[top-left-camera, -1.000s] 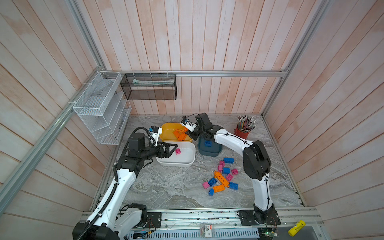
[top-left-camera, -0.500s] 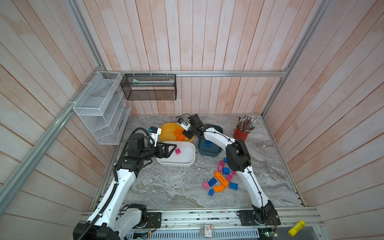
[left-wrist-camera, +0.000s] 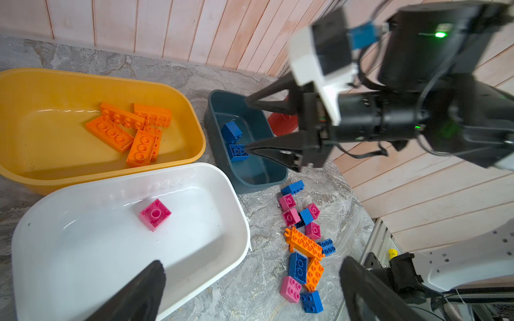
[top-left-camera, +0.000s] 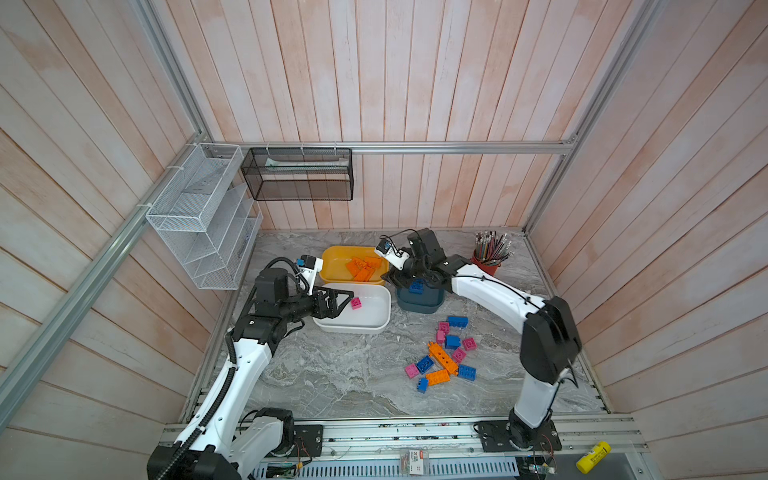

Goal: Sort the legos into containers by color
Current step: 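Lower the right gripper back down to the brick pile, then close the right gripper on a pink 2x2 brick and lift it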

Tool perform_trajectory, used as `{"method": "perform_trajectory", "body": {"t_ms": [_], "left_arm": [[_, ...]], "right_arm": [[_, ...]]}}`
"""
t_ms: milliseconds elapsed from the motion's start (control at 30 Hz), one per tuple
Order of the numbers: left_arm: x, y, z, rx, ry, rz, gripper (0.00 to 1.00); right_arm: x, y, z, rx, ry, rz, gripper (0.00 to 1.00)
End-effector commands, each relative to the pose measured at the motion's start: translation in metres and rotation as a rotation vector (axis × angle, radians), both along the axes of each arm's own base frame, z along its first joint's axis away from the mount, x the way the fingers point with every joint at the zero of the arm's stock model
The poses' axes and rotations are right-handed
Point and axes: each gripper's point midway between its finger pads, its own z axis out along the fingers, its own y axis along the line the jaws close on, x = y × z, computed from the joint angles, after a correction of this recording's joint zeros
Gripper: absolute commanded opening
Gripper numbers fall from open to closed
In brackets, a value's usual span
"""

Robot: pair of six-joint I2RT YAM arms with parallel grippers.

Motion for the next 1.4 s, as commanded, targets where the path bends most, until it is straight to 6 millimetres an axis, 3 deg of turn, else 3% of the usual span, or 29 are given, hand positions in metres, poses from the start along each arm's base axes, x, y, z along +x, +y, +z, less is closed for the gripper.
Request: {"method": "perform_trajectory", "body": {"t_ms": [0, 133, 267, 533, 633, 767, 900, 1067, 1367], "left_arm": [[-0.004, -0.003, 0.002, -0.022, -0.015, -0.032, 1.0], [-0.004, -0.004, 0.001, -0.025, -0.013, -0.044, 1.0], [-0.005, -0.004, 0.0, -0.017, -0.012, -0.049, 1.0], [-0.008, -0.004, -0.001, -0.015, -0.015, -0.051, 1.0], [-0.008, -0.004, -0.001, -0.008, -0.016, -0.052, 1.0], [-0.008, -0.003, -0.004, -0.005, -0.014, -0.051, 1.0], [-0.009, -0.003, -0.009, 0.004, -0.008, -0.052, 1.0], [-0.008, -0.003, -0.013, 0.006, -0.001, -0.056, 1.0], [-0.007, -0.003, -0.017, 0.016, 0.004, -0.059, 1.0]], "right_arm": [[-0.04, -0.024, -0.027, -0.031, 0.102, 0.016, 0.7], [-0.101, -0.051, -0.048, -0.085, 0.134, 0.161, 0.71], [-0.152, -0.058, -0.074, -0.171, 0.055, 0.282, 0.73], [-0.213, -0.063, -0.117, -0.28, 0.153, 0.446, 0.73], [-0.22, -0.063, -0.136, -0.354, 0.144, 0.486, 0.73], [-0.224, -0.058, -0.146, -0.392, 0.15, 0.515, 0.72], [-0.238, -0.066, -0.167, -0.464, 0.194, 0.545, 0.72], [-0.228, -0.072, -0.177, -0.533, 0.173, 0.518, 0.7], [-0.224, -0.074, -0.191, -0.605, 0.188, 0.516, 0.53]]}}
